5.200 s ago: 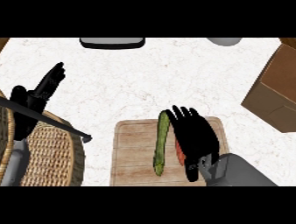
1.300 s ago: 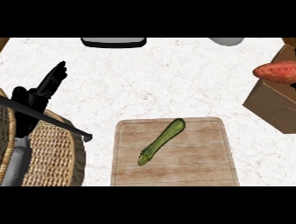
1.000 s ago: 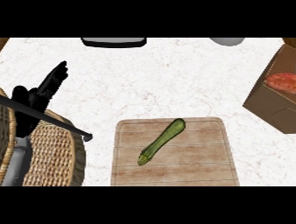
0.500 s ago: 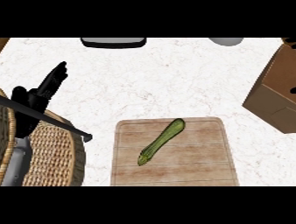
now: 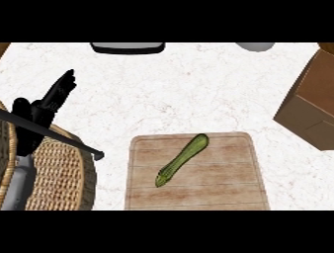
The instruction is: Pick the sweet potato from the cutting board and place it in the cardboard box
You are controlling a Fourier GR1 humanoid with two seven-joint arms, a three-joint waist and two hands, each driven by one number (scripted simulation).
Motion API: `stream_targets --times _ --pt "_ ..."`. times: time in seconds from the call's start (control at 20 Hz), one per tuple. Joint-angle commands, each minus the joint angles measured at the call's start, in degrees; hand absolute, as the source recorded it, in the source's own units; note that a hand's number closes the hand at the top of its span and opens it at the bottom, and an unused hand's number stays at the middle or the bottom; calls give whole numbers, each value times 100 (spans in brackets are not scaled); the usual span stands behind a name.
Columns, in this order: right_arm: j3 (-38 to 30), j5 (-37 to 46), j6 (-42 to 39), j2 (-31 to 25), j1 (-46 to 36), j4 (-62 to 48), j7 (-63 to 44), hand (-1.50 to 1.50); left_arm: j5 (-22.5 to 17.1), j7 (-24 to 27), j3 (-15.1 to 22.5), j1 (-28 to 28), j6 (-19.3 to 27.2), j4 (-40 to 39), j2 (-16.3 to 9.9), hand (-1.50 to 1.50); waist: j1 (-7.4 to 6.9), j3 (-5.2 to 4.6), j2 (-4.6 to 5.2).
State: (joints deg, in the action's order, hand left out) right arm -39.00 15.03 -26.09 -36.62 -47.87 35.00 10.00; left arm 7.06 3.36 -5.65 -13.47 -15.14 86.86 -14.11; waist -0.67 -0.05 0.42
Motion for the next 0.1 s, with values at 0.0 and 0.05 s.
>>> stream_targets --times 0.0,0.05 --pt "-486 -334 293 -236 -58 -661 106 -150 231 -82 397 -127 137 188 302 0 -52 19 19" --pt "-488 -310 234 -419 146 -755 433 -150 86 141 295 116 -119 242 77 0 -71 19 16"
